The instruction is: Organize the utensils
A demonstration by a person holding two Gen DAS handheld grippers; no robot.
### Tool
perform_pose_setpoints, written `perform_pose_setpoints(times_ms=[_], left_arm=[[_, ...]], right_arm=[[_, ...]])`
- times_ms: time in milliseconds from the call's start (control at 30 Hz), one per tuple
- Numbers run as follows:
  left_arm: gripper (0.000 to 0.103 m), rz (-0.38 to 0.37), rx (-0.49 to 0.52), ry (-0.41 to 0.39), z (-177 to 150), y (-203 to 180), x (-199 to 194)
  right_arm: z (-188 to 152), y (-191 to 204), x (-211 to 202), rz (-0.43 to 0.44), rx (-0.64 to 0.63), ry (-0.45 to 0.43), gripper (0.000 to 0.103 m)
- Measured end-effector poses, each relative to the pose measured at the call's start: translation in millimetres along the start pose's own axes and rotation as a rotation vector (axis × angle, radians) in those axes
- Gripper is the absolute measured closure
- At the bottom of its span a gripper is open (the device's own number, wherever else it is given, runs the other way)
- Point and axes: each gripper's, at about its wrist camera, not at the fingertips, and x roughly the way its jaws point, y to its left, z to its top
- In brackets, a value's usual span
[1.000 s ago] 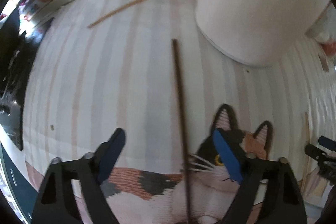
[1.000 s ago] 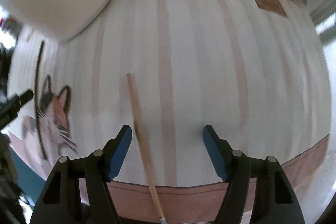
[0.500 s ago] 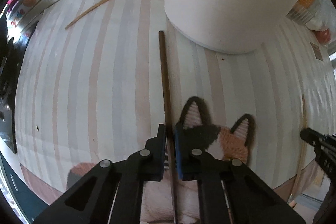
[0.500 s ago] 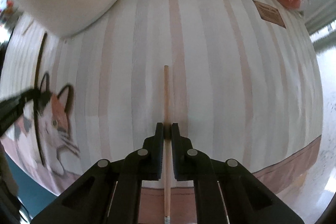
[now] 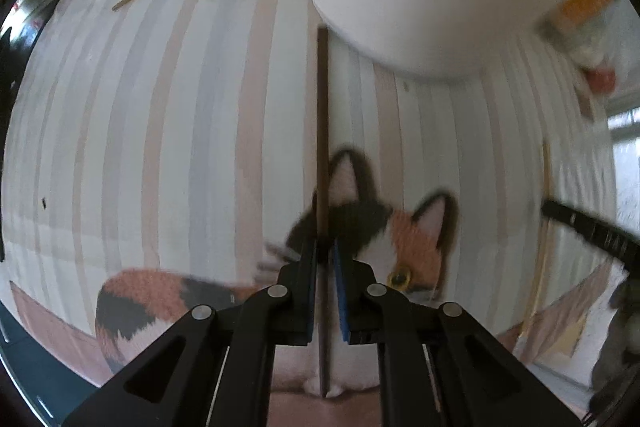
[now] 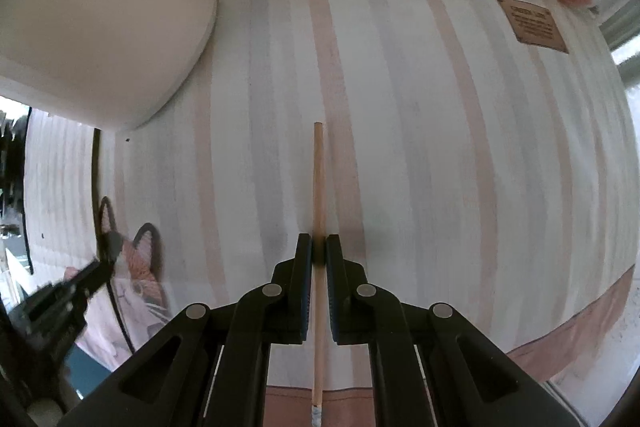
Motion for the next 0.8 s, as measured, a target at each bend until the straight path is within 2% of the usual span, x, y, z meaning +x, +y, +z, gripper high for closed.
perform_pose_setpoints(times_ms=[100, 167, 267, 367, 500, 633, 700, 800], left_arm=[[0.094, 0.038, 0.007, -0.015, 23, 0, 1], [0.094, 0.091, 0.041, -0.028, 36, -8, 1], [0.097, 0.14, 0.088, -0.046, 44, -19, 1], [0.099, 0.151, 0.097, -0.049, 38, -30, 1], [0.099, 0.12, 0.078, -0.003, 17, -44, 3], [0.099, 0.075, 0.053, 0.054, -14, -46, 0], [0.099, 0.056, 0.058, 0.065, -20, -46, -2], [0.095, 0.024, 0.032, 0.089, -10, -38, -2]], right_arm=[[9, -2, 2, -0.016, -0.005, 0.005, 0.095], [15, -1, 1, -0.017, -0.009, 0.005, 0.095], [16, -2, 3, -0.03, -0.031, 0.005, 0.095], [3, 3, 6, -0.029, -0.042, 0.0, 0.096], [-25, 9, 2, 0.009, -0.093, 0.048, 0.096], [-38, 13, 0, 0.016, -0.141, 0.08, 0.096], [-36, 11, -1, 0.021, -0.132, 0.084, 0.096], [-29, 13, 1, 0.011, -0.141, 0.102, 0.096]])
